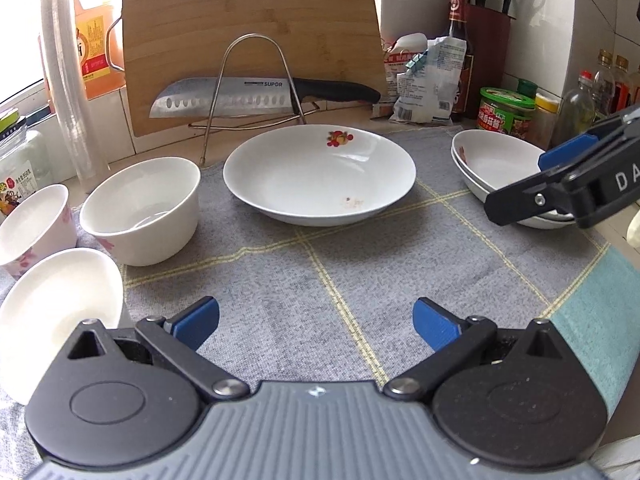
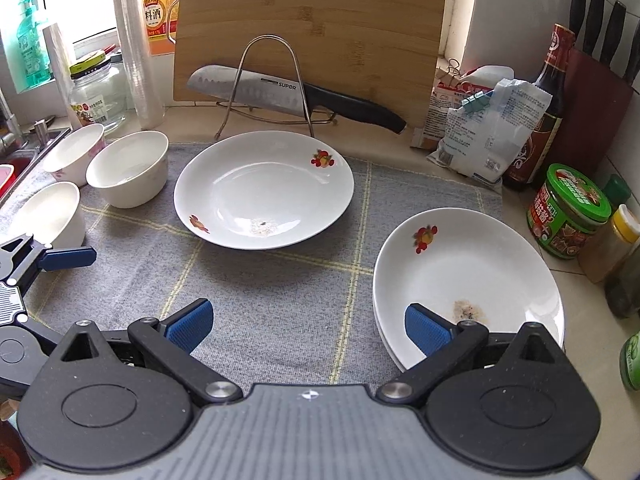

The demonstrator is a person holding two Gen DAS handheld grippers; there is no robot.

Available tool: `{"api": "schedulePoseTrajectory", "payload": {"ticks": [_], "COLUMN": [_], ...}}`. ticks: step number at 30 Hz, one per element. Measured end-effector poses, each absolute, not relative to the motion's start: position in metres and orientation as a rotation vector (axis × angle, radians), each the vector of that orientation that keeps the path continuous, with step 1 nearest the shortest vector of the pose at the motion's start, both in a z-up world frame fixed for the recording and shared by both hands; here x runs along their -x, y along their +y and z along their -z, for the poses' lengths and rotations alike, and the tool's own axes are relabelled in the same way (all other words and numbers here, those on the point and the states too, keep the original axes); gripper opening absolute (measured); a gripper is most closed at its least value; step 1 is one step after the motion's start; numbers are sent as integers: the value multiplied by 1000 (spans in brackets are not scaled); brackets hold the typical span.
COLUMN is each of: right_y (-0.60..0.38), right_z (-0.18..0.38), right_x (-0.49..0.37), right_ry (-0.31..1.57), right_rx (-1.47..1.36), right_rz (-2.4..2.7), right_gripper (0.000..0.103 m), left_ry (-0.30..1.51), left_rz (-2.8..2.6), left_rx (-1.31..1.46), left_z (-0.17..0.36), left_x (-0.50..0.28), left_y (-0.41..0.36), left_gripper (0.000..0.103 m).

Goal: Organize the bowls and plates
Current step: 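Move the right tool to the white plate on the towel and grasp its rim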

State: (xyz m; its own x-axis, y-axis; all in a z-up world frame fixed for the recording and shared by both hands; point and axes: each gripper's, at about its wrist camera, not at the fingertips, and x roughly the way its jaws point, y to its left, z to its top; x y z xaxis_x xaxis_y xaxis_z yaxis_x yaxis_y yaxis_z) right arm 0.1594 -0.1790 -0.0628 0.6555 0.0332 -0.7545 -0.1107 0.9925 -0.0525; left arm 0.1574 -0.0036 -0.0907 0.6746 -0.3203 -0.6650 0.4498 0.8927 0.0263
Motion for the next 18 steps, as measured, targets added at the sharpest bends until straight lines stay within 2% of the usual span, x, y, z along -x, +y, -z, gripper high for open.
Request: {"api": "schedulePoseTrajectory", "payload": {"ticks": [18], "right_y": [-224], "right_z": [60], "right_x": [-223], "right_ry": [814], "right_rx": [94], "right_rz": [-282], "right_gripper": [103], "left_ry": [778], "left_rz": [367], "left_rx": [-174], "left_z": [115], "left_x": [-229], "left_y": [-57], "left_gripper": [103]}}
